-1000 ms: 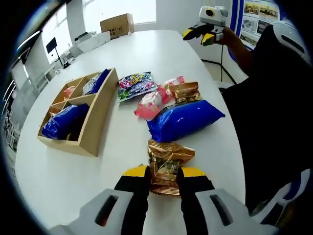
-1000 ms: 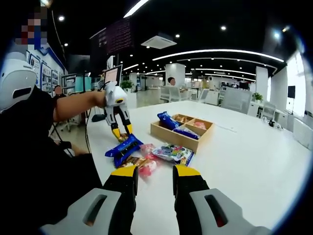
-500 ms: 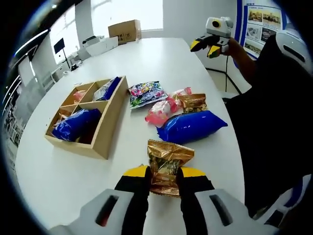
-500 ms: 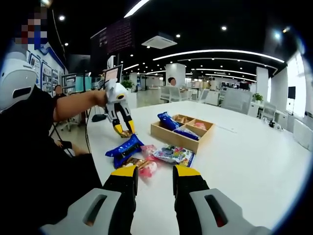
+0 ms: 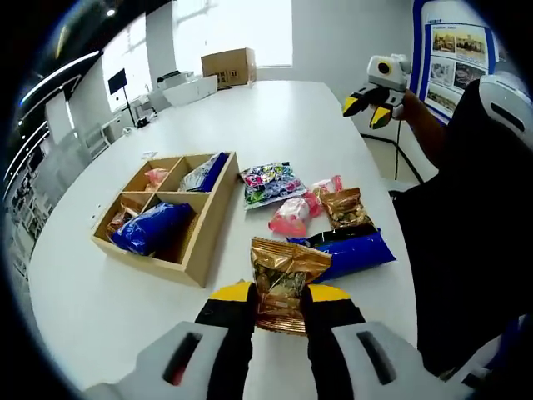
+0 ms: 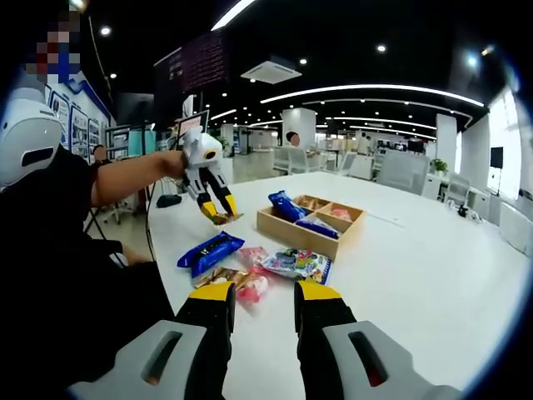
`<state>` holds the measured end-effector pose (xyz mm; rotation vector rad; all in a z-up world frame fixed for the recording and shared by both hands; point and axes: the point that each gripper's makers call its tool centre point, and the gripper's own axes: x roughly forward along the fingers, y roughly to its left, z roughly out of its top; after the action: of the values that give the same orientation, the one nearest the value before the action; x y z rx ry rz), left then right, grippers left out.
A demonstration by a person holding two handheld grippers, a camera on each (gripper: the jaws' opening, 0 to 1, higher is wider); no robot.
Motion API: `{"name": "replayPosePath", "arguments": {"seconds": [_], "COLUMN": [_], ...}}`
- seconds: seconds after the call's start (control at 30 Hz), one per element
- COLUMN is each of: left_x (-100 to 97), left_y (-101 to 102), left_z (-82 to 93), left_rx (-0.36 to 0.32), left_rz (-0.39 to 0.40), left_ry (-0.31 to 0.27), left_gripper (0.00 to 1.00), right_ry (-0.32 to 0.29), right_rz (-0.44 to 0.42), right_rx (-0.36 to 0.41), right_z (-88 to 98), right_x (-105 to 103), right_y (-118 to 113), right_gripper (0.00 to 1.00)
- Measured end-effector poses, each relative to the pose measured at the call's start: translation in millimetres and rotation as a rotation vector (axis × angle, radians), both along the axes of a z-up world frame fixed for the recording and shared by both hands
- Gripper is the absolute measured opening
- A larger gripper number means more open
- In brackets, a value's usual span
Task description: Pick up the scattered marshmallows, QQ candies, Oreo cookies, and mixed nuts on the table and sort them into separate containers
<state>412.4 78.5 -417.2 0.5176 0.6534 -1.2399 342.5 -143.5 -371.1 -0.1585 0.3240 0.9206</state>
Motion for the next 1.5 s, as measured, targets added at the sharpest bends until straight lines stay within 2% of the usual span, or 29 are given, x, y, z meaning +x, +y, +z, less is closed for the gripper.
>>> {"name": "replayPosePath", "arguments": {"seconds": [0.73,1.5], "left_x": [38.3,85.3], "left_y": [-3.3,-5.8], "left_z": [27.4,41.5], "left_rx": [-0.057,-0.05], "left_rz": [0.086,0.132], "left_ry": [-0.045,-0.072], "left_gripper": [0.27,0.27], "right_ry": [0.003,0.012], "right_rz": [-0.013,-0.026], "right_rx": [0.013,0.019], "right_z": [-2.1,-5.8], "right_x": [-1.8,-0.5], "right_y": [-6.4,-12.0], "right_gripper": [0.25,0.25]}}
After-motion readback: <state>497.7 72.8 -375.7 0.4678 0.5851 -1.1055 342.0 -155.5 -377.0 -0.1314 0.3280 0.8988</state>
